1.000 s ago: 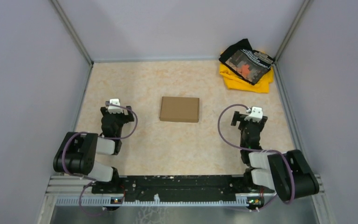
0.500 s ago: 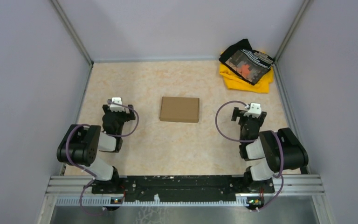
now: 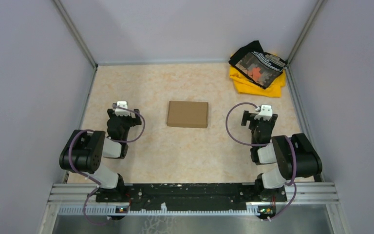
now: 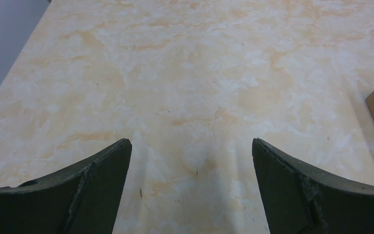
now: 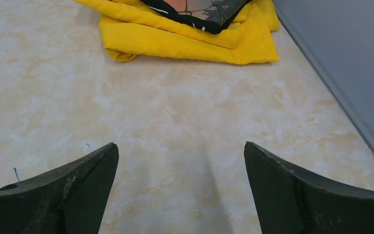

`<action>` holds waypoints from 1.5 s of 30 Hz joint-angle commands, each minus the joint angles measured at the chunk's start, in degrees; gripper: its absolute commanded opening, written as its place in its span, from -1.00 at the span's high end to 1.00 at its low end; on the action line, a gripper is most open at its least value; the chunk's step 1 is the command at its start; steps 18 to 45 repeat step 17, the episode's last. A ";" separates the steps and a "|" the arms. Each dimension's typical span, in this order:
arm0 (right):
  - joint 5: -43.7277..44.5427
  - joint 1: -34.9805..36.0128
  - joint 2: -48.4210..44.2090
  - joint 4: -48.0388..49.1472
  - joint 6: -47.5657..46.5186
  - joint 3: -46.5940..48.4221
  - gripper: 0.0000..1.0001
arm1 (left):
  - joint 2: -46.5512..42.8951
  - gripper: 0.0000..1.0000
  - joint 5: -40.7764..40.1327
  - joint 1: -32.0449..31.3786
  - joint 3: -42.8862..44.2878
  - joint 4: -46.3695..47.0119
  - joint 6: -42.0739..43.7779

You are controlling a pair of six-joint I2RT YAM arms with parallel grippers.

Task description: Fold the paper box

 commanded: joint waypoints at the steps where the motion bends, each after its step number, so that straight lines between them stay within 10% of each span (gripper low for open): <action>1: -0.96 -0.59 -1.44 2.31 0.63 0.87 -0.97 | 0.44 -0.98 1.15 0.38 0.66 0.82 0.41; 45: -1.25 -0.59 -1.21 1.56 0.61 1.30 -0.97 | 0.37 -0.98 1.15 0.38 0.64 0.86 0.43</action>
